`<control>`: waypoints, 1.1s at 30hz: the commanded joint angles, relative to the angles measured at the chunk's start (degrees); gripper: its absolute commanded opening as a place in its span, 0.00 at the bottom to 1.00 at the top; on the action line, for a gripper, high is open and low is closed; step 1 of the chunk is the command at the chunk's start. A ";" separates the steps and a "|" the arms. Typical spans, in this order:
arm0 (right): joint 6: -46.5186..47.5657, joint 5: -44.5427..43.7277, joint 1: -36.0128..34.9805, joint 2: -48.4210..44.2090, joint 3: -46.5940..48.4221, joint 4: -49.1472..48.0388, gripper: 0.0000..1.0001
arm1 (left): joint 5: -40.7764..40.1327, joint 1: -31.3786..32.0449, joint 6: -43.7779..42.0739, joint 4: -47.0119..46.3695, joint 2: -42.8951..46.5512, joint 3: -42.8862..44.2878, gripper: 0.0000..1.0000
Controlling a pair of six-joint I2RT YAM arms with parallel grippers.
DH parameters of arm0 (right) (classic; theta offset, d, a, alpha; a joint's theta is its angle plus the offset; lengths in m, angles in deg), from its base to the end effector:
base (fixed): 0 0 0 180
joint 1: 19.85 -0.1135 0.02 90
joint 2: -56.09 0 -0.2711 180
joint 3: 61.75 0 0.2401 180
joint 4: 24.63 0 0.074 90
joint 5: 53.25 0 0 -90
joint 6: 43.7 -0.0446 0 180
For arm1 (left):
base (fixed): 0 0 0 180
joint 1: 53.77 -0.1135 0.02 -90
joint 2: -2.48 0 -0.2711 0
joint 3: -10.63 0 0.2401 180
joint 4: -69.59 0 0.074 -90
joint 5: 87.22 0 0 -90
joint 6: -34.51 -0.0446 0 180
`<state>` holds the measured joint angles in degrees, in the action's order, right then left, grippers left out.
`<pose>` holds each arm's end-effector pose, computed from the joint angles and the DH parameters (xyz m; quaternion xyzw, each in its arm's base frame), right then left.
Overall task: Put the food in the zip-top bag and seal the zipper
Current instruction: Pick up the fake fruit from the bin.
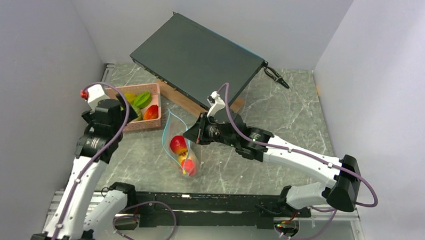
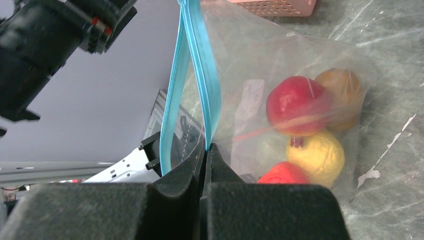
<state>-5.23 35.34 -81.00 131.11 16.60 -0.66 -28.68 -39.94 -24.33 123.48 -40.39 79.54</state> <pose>0.1460 0.2628 0.3475 -0.0620 0.8200 0.4680 0.3238 0.1377 -0.0099 0.3510 -0.2625 0.7939 0.0244 0.5479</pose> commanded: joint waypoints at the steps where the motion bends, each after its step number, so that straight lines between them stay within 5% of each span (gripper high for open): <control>1: 0.28 0.33 0.15 -1.64 1.26 -1.86 0.00 | 6.78 -11.33 4.13 -5.67 -3.68 -0.62 1.00; 14: 0.55 0.67 0.10 -1.29 2.20 -0.99 0.00 | 18.19 -31.89 11.36 -7.41 -24.97 8.70 1.00; 33: 1.00 1.04 0.19 -0.33 4.29 0.59 0.00 | 17.44 -34.04 10.65 2.36 -61.96 35.69 1.00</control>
<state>-4.88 35.69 -81.00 131.11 17.36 0.71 -9.67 -73.73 -12.77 123.00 -99.27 111.60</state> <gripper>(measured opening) 0.009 0.996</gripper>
